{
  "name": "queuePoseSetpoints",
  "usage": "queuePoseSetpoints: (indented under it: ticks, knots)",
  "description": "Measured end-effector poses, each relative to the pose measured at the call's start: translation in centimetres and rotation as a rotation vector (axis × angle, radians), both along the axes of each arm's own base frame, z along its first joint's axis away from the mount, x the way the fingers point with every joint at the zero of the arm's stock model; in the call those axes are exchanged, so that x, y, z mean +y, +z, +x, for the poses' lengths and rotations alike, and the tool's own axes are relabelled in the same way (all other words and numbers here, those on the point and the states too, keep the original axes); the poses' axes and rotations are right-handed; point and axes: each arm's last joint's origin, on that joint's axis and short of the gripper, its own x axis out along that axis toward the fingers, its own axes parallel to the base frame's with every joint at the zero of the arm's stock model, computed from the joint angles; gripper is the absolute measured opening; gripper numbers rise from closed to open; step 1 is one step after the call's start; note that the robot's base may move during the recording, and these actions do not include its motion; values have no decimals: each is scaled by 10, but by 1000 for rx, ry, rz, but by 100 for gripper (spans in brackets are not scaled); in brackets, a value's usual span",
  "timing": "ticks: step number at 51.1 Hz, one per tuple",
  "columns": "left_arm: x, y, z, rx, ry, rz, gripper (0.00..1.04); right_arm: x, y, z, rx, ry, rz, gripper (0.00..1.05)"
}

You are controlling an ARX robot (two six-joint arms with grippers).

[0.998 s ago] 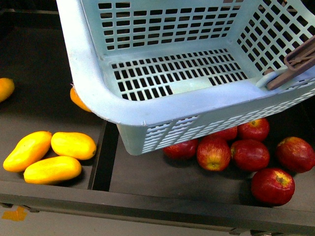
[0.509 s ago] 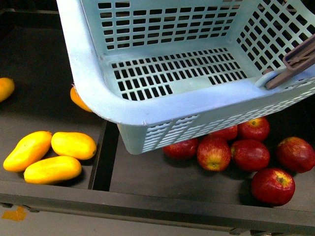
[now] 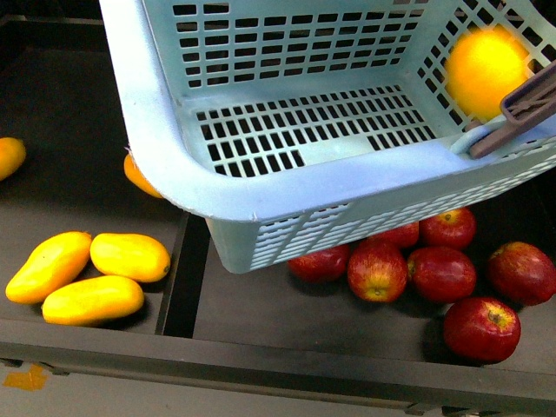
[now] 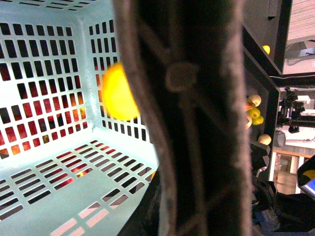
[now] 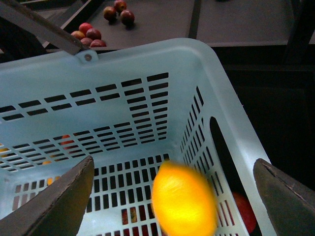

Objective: Pick lemon and mango into basket

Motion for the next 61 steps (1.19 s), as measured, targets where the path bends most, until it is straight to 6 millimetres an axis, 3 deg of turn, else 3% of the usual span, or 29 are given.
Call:
queuePoseSetpoints:
  ticks: [6, 12, 16, 21, 27, 34, 41, 61]
  knots:
    - [0, 0, 0, 3, -1, -2, 5, -11, 5, -2, 5, -66, 32, 96]
    - [0, 0, 0, 0, 5, 1, 5, -34, 17, -21, -53, -216, 37, 93]
    - [0, 0, 0, -2, 3, 3, 5, -46, 19, -54, -257, -259, -57, 76]
    - [0, 0, 0, 1, 0, 0, 5, -44, 6, -88, -308, -265, -102, 55]
    - [-1, 0, -1, 4, -7, -3, 5, -37, -18, -108, -275, -257, -119, 31]
    - [0, 0, 0, -3, 3, 3, 5, -31, -33, -130, -281, -268, -131, 2]
    - [0, 0, 0, 0, 1, 1, 5, -21, -42, -143, -283, -250, -129, 2]
    - [0, 0, 0, 1, -1, 0, 5, -20, -60, -177, -282, -258, -131, 2]
